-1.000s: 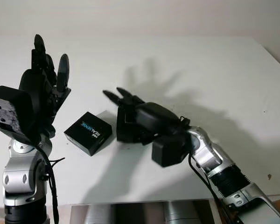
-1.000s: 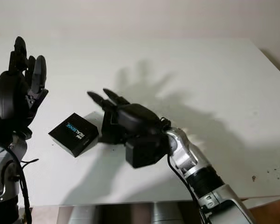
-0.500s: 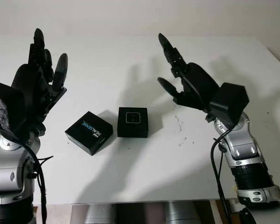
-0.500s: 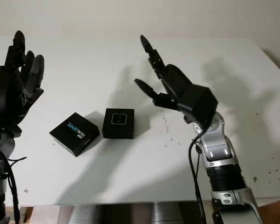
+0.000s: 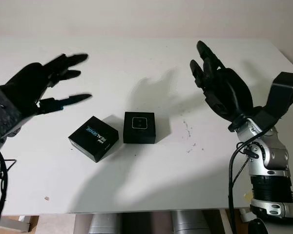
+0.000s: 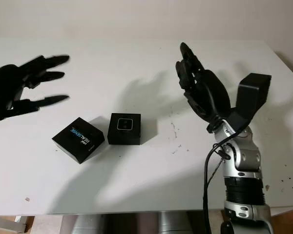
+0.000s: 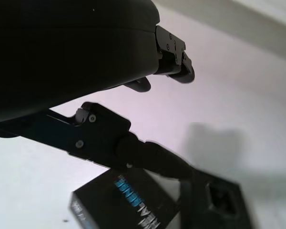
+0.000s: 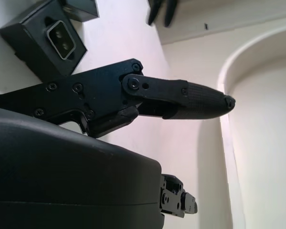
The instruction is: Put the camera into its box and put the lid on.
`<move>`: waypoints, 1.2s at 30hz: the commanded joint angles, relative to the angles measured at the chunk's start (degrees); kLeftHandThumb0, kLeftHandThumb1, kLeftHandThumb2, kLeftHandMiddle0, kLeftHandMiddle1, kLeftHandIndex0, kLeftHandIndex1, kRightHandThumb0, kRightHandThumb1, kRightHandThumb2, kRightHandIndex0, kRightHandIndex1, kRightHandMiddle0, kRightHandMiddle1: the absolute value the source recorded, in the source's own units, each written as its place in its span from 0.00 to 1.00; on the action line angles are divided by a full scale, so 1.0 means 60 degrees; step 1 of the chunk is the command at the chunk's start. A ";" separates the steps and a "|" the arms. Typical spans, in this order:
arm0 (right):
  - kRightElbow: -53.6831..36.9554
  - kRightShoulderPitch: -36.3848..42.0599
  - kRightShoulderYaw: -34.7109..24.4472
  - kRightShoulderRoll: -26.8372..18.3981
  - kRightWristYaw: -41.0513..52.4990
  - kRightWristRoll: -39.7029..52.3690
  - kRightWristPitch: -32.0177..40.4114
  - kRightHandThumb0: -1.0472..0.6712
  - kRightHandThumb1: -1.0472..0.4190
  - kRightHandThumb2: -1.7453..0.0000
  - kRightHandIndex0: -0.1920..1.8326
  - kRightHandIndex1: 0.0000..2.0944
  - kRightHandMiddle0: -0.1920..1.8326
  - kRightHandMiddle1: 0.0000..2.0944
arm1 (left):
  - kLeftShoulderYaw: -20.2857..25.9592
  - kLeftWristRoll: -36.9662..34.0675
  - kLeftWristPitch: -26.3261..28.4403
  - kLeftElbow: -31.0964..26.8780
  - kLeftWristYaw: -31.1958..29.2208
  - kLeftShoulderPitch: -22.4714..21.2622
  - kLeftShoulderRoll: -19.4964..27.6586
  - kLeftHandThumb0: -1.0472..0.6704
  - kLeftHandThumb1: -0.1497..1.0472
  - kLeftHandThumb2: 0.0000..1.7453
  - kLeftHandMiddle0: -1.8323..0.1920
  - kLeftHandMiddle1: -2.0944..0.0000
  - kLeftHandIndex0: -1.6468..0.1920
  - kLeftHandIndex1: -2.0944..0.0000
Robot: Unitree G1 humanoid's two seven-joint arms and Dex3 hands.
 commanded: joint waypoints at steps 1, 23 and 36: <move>-0.0185 -0.0247 -0.0353 -0.0018 -0.0157 0.0299 0.0213 0.18 0.00 0.67 0.01 0.03 0.02 0.02 | -0.0467 0.0406 -0.0886 0.0243 -0.0705 -0.0189 0.0804 0.31 0.79 0.03 0.82 0.92 0.84 0.88; 0.0260 -0.0373 -0.1062 0.0260 -0.0982 0.1334 0.0949 0.18 0.00 0.69 0.00 0.02 0.01 0.02 | -0.1932 0.3369 -0.4972 0.1046 -0.1731 -0.1007 0.1352 0.30 0.73 0.03 0.84 0.97 0.88 0.97; 0.0288 -0.0265 -0.1085 0.0054 -0.0747 0.1300 0.1024 0.18 0.00 0.67 0.00 0.02 0.01 0.02 | -0.2465 0.4411 -0.6210 0.2816 -0.0243 -0.1885 0.0931 0.27 0.79 0.03 0.86 0.97 0.90 0.98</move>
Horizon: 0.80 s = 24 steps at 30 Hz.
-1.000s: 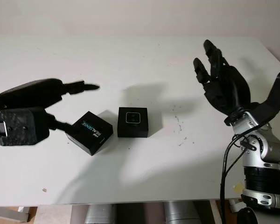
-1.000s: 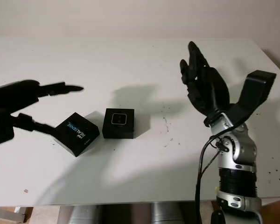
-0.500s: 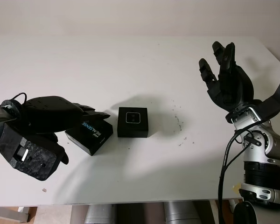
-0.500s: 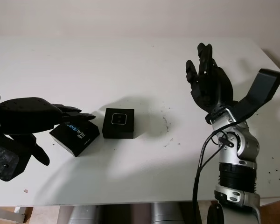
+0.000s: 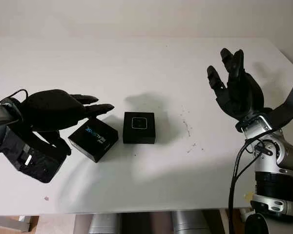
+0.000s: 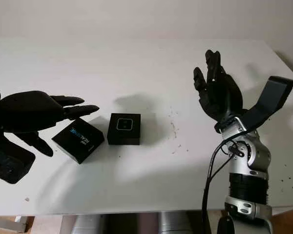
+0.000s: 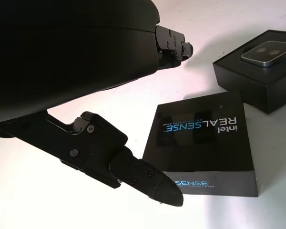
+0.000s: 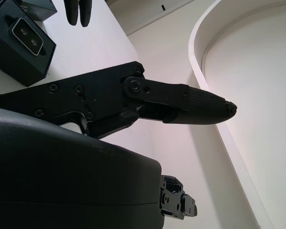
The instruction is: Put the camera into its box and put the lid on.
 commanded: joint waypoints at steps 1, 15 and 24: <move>-0.0112 -0.0020 -0.0041 -0.0182 0.0074 -0.0007 0.0024 0.18 0.00 0.67 0.00 0.02 0.01 0.02 | -0.0149 0.0082 -0.0014 0.0106 -0.0011 -0.0239 -0.0097 0.27 0.79 0.04 0.87 0.97 0.90 0.98; -0.0288 -0.0124 -0.0025 -0.0226 -0.0049 -0.0007 0.0075 0.18 0.00 0.67 0.01 0.02 0.01 0.03 | -0.0330 -0.0087 0.0190 0.0072 -0.0472 -0.0035 -0.0148 0.28 0.78 0.03 0.84 0.97 0.88 0.97; -0.0326 -0.0130 -0.0007 -0.0243 -0.0033 0.0034 0.0161 0.18 0.00 0.67 0.00 0.02 0.01 0.03 | -0.0109 -0.0326 0.0250 0.0221 0.0148 0.0325 -0.0387 0.31 0.77 0.03 0.80 0.96 0.84 0.96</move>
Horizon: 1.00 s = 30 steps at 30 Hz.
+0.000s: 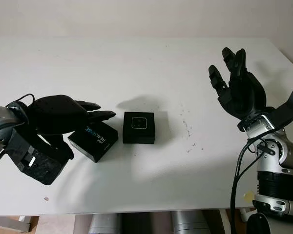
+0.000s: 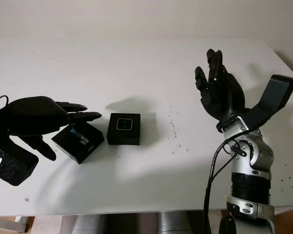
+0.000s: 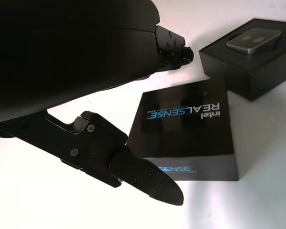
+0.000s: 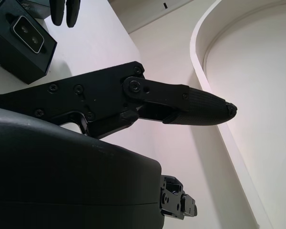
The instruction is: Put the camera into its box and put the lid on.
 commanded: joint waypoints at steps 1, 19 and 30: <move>-0.0259 -0.0114 -0.0025 -0.0129 0.0017 0.0040 0.0076 0.18 0.00 0.67 0.00 0.02 0.01 0.03 | 0.0127 -0.0147 0.0050 0.0086 0.0187 0.0140 -0.0121 0.32 0.78 0.03 0.80 0.96 0.83 0.96; -0.0496 -0.0020 -0.0033 -0.0080 -0.0034 0.0111 0.0264 0.19 0.00 0.67 0.00 0.02 0.01 0.03 | -0.0191 0.0666 0.0079 -0.0009 0.0608 0.0426 -0.0098 0.38 0.81 0.03 0.73 0.95 0.76 0.94; -0.0478 -0.0010 -0.0032 -0.0044 -0.0015 0.0079 0.0201 0.19 0.00 0.66 0.00 0.00 0.00 0.02 | -0.0207 0.1514 -0.0121 0.0000 0.1098 0.0619 -0.0037 0.43 0.79 0.03 0.67 0.94 0.69 0.93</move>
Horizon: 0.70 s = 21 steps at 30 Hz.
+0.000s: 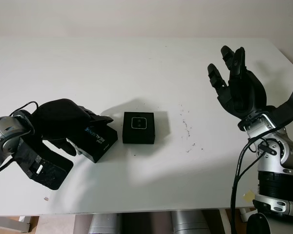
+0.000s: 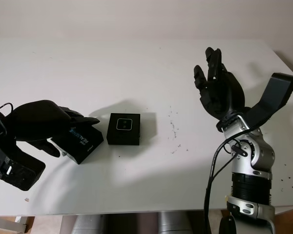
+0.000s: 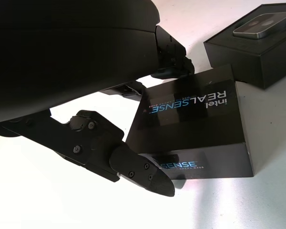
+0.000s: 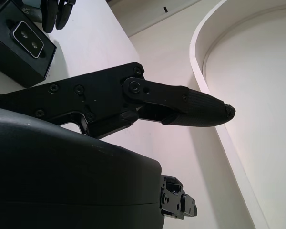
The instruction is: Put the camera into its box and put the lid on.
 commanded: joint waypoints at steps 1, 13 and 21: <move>-0.0185 -0.0007 -0.0031 -0.0040 0.0012 0.0021 -0.0054 0.19 0.00 0.66 0.00 0.00 0.00 0.02 | -0.0055 0.0017 0.0080 -0.0042 -0.0019 0.0347 -0.0003 0.44 0.79 0.03 0.66 0.93 0.69 0.93; -0.0264 0.0090 0.0005 -0.0026 -0.0082 -0.0007 -0.0042 0.19 0.00 0.67 0.00 0.01 0.00 0.02 | 0.0905 -0.3598 0.2928 -0.0321 -0.1111 0.0821 -0.1439 0.57 0.89 0.03 0.73 0.31 0.63 0.53; -0.0291 0.0155 0.0068 0.0037 -0.0099 -0.0094 -0.0149 0.19 0.00 0.66 0.00 0.00 0.00 0.01 | 0.1116 -0.4439 0.7123 -0.1863 -0.2205 0.0438 -0.1709 0.57 0.93 0.03 0.66 0.35 0.67 0.38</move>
